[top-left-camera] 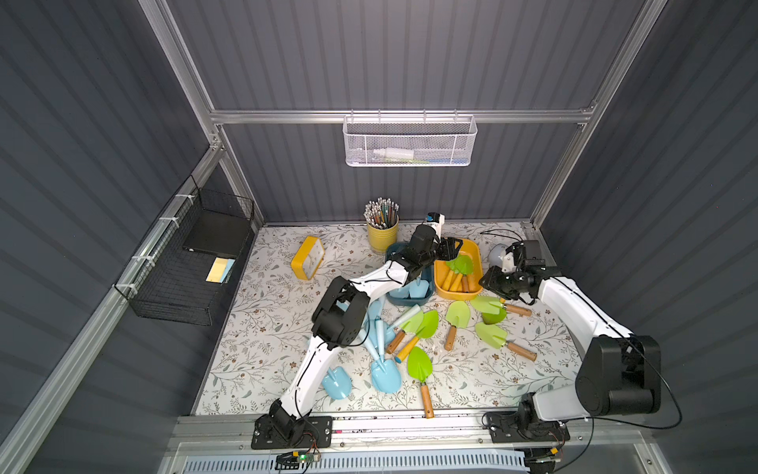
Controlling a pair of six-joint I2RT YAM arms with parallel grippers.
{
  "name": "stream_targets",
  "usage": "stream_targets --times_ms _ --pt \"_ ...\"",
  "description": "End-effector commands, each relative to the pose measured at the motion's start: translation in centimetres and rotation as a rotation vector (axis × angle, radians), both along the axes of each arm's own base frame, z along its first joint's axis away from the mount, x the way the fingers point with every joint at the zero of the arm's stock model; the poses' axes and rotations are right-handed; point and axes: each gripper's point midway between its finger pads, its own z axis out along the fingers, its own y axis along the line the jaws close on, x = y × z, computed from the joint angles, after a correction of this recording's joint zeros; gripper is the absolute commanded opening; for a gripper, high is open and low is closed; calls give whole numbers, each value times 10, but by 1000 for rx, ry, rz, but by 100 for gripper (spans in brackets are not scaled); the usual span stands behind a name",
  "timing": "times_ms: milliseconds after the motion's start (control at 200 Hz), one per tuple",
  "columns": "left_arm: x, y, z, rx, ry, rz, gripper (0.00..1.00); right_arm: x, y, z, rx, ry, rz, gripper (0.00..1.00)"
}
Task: Sort the small shovels by color and place them into the storage box
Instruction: Move the storage box to the center of the board, then pick up the shovel from the center of the board.
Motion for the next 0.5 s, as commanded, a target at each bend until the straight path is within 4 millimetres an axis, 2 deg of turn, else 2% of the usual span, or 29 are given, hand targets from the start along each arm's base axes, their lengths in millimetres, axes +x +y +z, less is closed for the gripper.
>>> stream_targets --times_ms 0,110,245,385,495 --pt "3 56 63 57 -111 232 61 -28 23 -2 88 50 40 45" --pt "-2 93 57 123 -87 327 63 -60 52 -6 121 101 101 46" --pt "-6 115 39 174 -58 332 63 -108 92 -30 115 197 202 47" --pt "-8 127 29 179 -50 328 63 -145 108 -62 91 297 220 48" --pt "-5 131 25 196 -23 342 65 -154 106 -76 42 333 192 49"
